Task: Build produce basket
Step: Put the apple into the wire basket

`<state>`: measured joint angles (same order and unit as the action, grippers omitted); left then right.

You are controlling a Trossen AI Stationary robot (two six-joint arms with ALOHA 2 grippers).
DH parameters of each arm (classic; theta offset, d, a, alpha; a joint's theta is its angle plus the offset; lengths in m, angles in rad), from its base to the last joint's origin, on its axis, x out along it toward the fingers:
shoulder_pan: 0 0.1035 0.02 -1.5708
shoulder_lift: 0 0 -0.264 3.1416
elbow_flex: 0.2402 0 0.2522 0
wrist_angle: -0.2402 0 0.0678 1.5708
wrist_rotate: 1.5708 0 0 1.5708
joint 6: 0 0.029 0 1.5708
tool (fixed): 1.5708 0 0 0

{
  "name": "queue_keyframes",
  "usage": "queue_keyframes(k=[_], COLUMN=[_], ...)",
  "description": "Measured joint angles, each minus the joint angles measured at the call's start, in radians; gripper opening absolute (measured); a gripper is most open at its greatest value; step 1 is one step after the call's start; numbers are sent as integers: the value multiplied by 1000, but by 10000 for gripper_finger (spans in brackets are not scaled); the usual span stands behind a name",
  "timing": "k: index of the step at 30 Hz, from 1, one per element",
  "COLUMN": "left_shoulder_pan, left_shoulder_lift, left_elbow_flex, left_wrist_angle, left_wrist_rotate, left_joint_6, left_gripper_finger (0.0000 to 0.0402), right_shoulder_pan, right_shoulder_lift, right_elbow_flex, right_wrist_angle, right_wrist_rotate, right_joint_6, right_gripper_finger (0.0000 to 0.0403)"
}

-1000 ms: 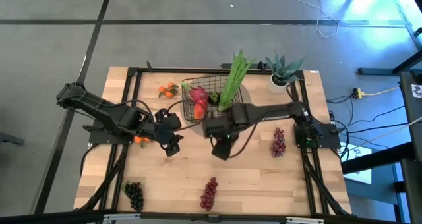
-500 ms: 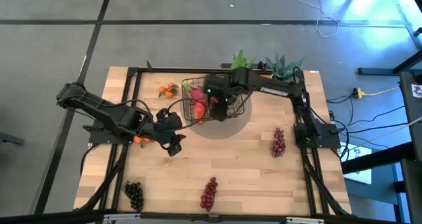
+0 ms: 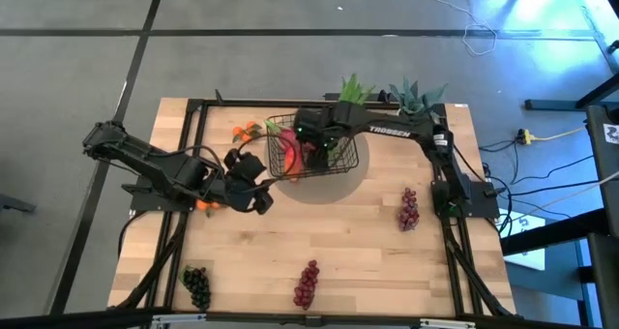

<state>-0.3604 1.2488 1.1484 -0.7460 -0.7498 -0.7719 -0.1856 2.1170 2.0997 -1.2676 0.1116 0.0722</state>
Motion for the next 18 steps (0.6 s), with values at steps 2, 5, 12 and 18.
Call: queue_keyframes(k=[2,5,12,18], left_shoulder_pan=[0,0,0,0], left_shoulder_lift=[0,0,0,0], left_elbow_flex=[0,0,0,0], left_wrist_angle=[0,0,0,-1], left_wrist_rotate=[0,0,0,0], left_joint_6=[-12,-14,-15,-13], left_gripper_finger=[194,194,194,194], right_shoulder_pan=[0,-3,-4,-4], right_shoulder_lift=[1,1,0,0], right_elbow_flex=[-50,-116,-211,-294], right_wrist_angle=[31,79,176,285], right_wrist_rotate=[0,0,-40,-86], right_joint_6=[-21,-50,-111,-182], right_gripper_finger=[220,220,221,234])
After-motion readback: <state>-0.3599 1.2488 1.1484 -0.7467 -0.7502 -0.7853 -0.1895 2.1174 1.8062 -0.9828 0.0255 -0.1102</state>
